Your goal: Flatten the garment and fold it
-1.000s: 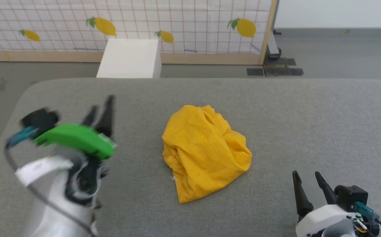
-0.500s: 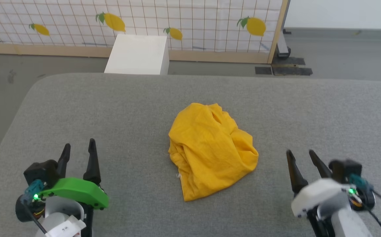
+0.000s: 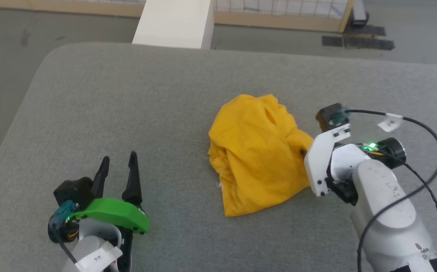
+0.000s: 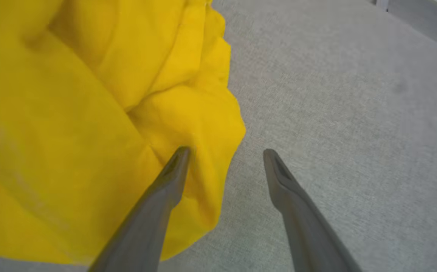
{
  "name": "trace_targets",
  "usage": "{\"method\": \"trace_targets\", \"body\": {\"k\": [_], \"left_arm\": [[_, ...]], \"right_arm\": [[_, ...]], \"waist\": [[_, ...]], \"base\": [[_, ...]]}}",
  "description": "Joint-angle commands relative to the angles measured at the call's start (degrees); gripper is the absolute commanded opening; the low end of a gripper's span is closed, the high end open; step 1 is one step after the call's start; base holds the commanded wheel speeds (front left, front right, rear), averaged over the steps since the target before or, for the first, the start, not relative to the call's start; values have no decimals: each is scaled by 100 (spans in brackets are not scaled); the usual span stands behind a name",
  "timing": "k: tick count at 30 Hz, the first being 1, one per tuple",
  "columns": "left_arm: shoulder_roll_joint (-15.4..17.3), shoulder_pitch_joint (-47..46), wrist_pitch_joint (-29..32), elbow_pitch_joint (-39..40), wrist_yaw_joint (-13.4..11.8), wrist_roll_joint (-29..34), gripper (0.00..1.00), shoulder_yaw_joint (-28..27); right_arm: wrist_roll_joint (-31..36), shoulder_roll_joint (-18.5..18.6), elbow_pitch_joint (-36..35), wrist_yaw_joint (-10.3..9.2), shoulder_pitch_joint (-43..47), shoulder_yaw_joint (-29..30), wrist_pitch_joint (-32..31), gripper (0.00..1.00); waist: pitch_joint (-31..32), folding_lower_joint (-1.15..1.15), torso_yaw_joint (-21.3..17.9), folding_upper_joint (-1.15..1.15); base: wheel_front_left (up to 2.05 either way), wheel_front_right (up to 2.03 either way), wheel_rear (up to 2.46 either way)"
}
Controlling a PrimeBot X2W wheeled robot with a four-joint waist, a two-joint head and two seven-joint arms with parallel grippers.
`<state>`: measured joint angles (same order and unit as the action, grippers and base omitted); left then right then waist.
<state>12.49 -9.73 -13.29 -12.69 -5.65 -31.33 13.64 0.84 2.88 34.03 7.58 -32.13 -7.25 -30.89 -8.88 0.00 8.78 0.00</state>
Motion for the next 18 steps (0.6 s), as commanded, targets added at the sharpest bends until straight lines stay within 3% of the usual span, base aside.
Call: {"method": "trace_targets", "body": {"k": [1, 4, 7, 8, 9, 10, 14, 18], "left_arm": [[-35, -142, -53, -32, 44, -13, 100, -1], [-124, -240, -87, -120, 95, -31, 100, 10], [-159, -275, -109, -182, 122, -34, 100, -1], [-163, -277, -115, -206, 135, -39, 100, -11], [-166, -275, -119, -226, 145, -52, 100, -27], [-162, -269, -124, -249, 153, -64, 100, -45], [-150, -270, -133, -303, 161, -74, 100, -73], [-125, -223, -138, -310, 156, -69, 100, -83]], "right_arm": [[67, -1, 79, -9, -64, -50, -178, 100], [15, -1, 226, -9, -57, -231, -655, 100], [-110, -1, 222, -9, -14, -337, -743, 100], [-156, -1, 188, -9, -6, -330, -691, 48], [-180, -1, 152, -9, -5, -343, -620, 30], [-227, -1, 94, -9, -11, -379, -509, 0], [-503, -1, -207, -9, -46, -189, -31, 0], [-757, 0, -860, -9, 71, 423, 505, 0]], "waist": [[-338, 0, 314, 0], [-430, 0, 397, 0], [-461, 0, 399, 0], [-458, 0, 379, 0], [-445, 0, 350, 0], [-426, 0, 309, 0], [-287, 0, 149, 0], [-77, 0, -56, 0]], "base": [[0, 0, 0], [0, 0, 0], [0, 0, 0], [0, 0, 0], [0, 0, 0], [0, 0, 0], [0, 0, 0], [0, 0, 0]]}}
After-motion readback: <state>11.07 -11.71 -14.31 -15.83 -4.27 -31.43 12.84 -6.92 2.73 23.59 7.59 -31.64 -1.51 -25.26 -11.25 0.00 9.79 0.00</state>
